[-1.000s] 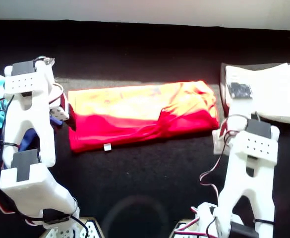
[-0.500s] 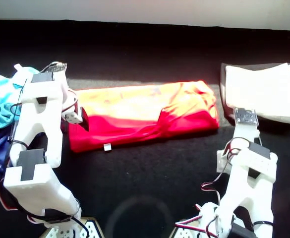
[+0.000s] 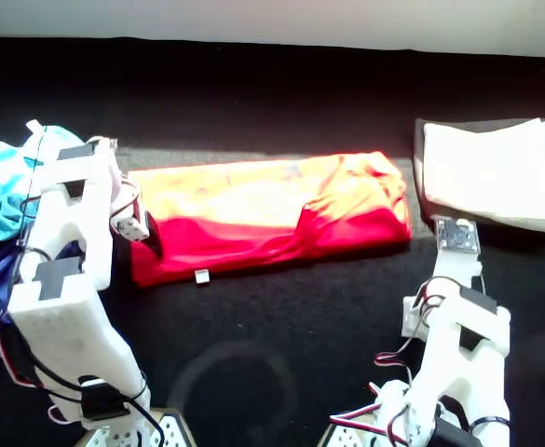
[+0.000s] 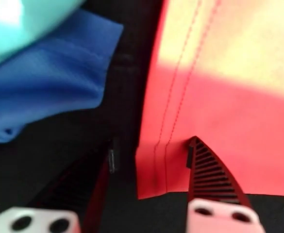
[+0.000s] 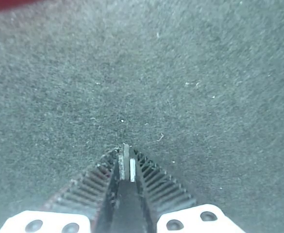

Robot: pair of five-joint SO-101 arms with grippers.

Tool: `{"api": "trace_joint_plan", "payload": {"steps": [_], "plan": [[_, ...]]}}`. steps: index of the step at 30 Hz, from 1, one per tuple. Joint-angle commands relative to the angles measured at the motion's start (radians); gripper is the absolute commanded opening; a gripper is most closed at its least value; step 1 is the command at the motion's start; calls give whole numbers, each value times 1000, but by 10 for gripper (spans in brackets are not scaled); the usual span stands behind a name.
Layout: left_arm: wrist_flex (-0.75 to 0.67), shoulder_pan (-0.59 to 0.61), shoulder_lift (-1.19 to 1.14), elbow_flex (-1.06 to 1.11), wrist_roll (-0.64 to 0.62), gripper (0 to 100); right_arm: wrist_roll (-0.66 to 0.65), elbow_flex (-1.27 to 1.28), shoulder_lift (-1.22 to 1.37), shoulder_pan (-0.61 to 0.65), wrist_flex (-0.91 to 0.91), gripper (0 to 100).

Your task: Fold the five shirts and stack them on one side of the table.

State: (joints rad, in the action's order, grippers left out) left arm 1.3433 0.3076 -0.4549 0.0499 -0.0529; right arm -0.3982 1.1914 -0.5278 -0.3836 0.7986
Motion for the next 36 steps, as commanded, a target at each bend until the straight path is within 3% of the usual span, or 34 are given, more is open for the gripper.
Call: {"api": "trace_joint_plan", "payload": {"steps": [1, 5, 10, 15, 18, 29, 36], "plan": [[40, 1, -71, -108, -5, 231, -11, 53, -36, -12, -77, 6], [94, -38, -137, -193, -5, 231, -11, 170, -42, -7, -188, 6], [114, -113, -176, -263, -5, 219, -8, 182, -42, -7, -193, 6], [112, -150, -249, -337, -9, 0, -6, 182, -42, -7, -193, 6], [124, -137, -311, -397, -9, 5, -6, 183, -42, -7, -193, 6], [416, -16, -306, -734, 12, 9, -5, 183, -42, -7, -193, 6], [422, 38, -189, -693, 55, 9, -5, 183, -42, -7, -193, 6]]}}
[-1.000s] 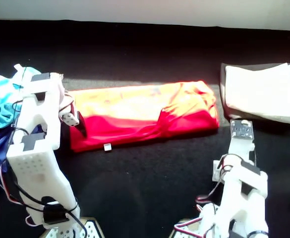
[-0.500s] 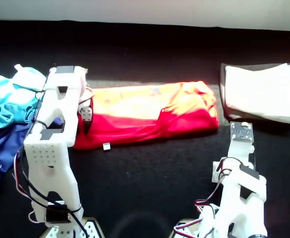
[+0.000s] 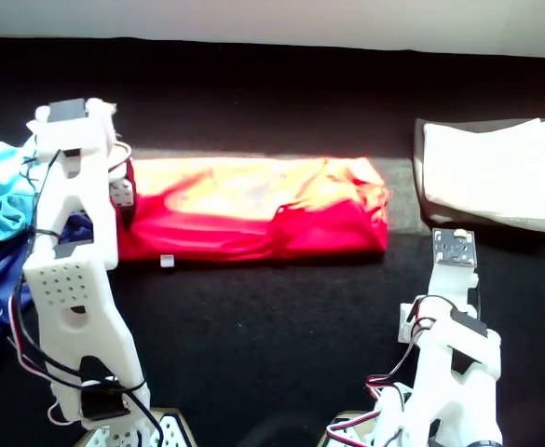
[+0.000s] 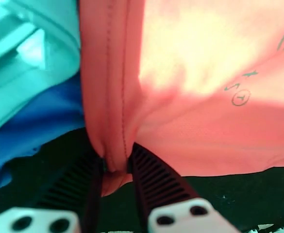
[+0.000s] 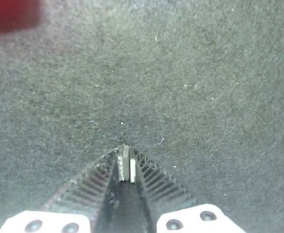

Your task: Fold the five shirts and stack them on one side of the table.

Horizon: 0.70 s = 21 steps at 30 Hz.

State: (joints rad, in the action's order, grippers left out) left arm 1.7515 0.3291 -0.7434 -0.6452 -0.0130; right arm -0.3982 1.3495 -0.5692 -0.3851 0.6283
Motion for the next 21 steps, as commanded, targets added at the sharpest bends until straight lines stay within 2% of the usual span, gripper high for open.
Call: {"api": "trace_joint_plan", "payload": {"steps": [1, 5, 10, 16, 21], "plan": [[14, 1, 119, 25, 17, 9, -5, 25, -1, -5, -22, 6], [14, -124, 213, 110, 14, 9, -5, 25, -1, -8, -24, 6], [9, -369, 348, 128, 15, 9, -5, 25, -1, -8, -24, 6], [5, -641, 346, -41, 17, 9, 8, 25, -1, -10, -24, 6], [-91, -763, 219, -242, 17, 9, 55, 25, -1, -12, -36, 6]]}}
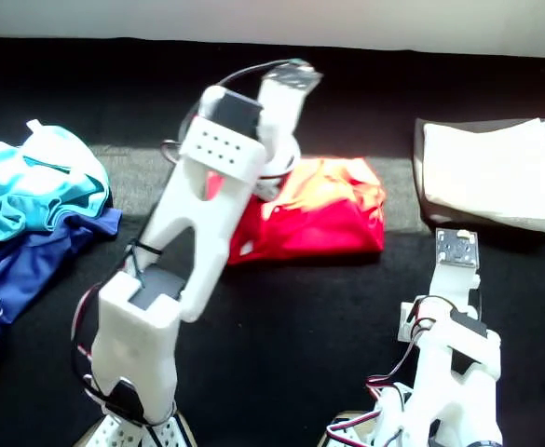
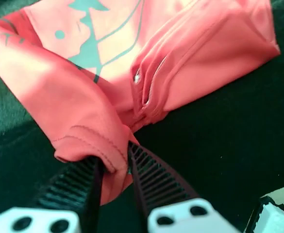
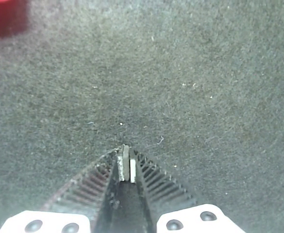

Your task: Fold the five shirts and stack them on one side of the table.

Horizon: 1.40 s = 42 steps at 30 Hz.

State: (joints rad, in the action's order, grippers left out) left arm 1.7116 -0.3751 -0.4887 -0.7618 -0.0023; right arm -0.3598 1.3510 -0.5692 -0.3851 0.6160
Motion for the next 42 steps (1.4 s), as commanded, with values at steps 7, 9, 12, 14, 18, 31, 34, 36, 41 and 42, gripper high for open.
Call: {"api": "trace_joint_plan", "payload": {"steps": [7, 9, 12, 14, 18, 31, 34, 36, 41, 42], "plan": [[-63, -179, -272, -400, 2, 9, 20, 24, -1, -12, -24, 6], [-63, -199, -315, -458, 0, 9, 20, 24, -1, -12, -24, 6], [-69, -226, -352, -526, 0, 9, 20, 24, -1, -12, -24, 6], [-75, -242, -371, -561, 2, 9, 20, 24, -1, -12, -24, 6], [-167, -254, -421, -578, 5, 9, 20, 24, -1, -12, -24, 6], [-242, -228, -444, -579, 2, 212, 20, 24, -1, -12, -24, 6], [-235, -182, -387, -579, 2, 256, 20, 24, -1, -12, -24, 6], [-203, -133, -351, -579, 2, 235, 20, 24, -1, -12, -24, 6], [-103, 1, -329, -572, 2, 122, 20, 24, -1, -12, -24, 6], [-91, 21, -343, -572, 2, 60, 20, 24, -1, -12, -24, 6]]}}
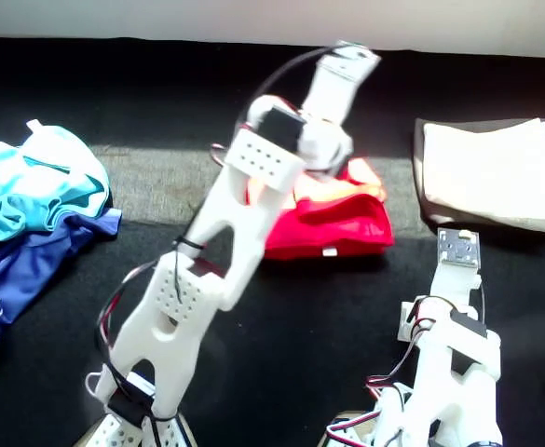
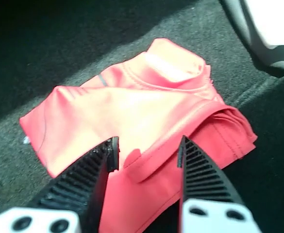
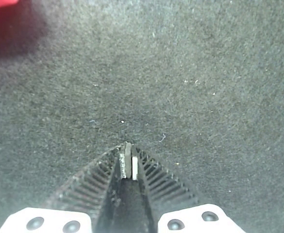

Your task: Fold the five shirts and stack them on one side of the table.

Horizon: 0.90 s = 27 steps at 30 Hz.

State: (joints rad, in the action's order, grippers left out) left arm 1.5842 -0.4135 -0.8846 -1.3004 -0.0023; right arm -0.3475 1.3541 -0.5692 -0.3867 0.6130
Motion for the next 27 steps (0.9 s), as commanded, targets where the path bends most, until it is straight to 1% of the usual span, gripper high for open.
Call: {"api": "trace_joint_plan", "payload": {"steps": [1, 3, 4, 7, 14, 15, 21, 24, 27], "plan": [[48, 76, 28, -31, 2, 0, 8, 21, -1, -10, -21, 6], [71, 94, -36, -38, 2, 24, 8, 21, -1, -10, -21, 6], [78, 96, -68, -39, 2, 7, 8, 21, -1, -10, -21, 6], [84, 88, -153, -39, 2, 9, 8, 21, -1, -10, -21, 6], [74, -27, -228, -41, 2, 9, 8, 21, -1, -10, -21, 6], [55, -44, -229, -41, 2, 9, 8, 21, -1, -10, -21, 6], [-138, -120, -182, -42, 0, 9, 8, 21, -1, -10, -21, 6], [-276, -134, -182, -41, 0, 9, 8, 21, -1, -10, -21, 6], [-451, -128, -185, -41, 0, 9, 8, 21, -1, -10, -21, 6]]}}
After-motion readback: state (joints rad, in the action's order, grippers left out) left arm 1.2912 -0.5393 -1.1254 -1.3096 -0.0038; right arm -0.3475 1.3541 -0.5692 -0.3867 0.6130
